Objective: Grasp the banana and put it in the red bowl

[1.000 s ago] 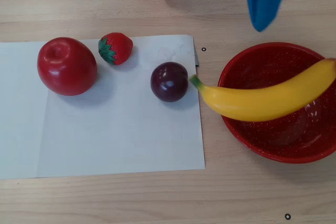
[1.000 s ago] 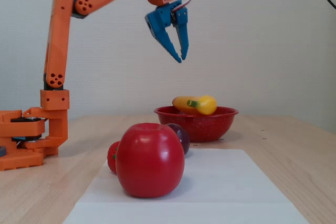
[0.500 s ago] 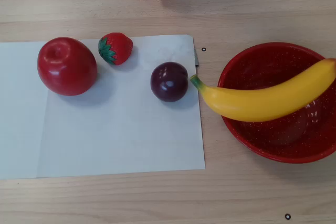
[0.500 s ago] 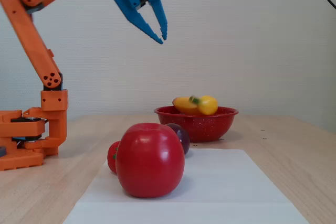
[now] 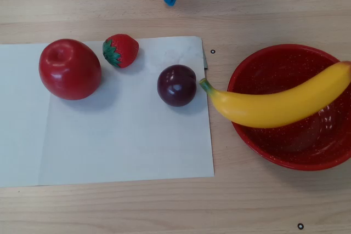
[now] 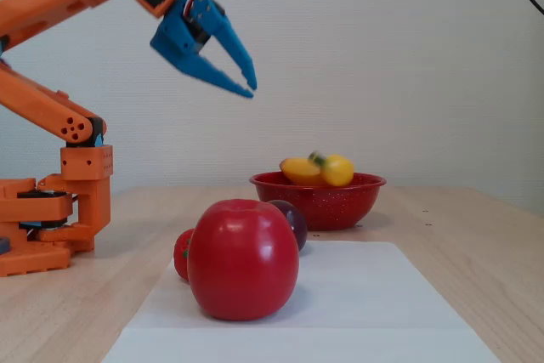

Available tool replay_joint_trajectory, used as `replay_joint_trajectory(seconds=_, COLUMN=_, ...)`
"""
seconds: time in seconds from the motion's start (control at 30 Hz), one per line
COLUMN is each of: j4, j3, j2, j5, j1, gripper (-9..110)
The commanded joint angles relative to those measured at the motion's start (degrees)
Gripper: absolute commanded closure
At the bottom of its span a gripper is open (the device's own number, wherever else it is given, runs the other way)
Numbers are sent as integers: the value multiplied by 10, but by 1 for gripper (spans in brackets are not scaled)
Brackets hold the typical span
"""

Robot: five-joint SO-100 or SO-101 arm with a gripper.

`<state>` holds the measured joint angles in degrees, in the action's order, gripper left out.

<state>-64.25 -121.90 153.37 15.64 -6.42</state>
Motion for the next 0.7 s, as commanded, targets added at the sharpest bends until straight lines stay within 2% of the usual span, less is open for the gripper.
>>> replay_joint_trajectory(seconds=0.0, j4=62, j3=-35, j2=55, j5=-11, j1=39, gripper=101)
replay_joint_trajectory(seconds=0.33, j4=178, j3=-309, j2=239, j5=-4, j1=54, gripper=101)
replay_joint_trajectory(seconds=0.67, j4=299, j3=-508, j2=338, j5=-12, j1=43, gripper=101)
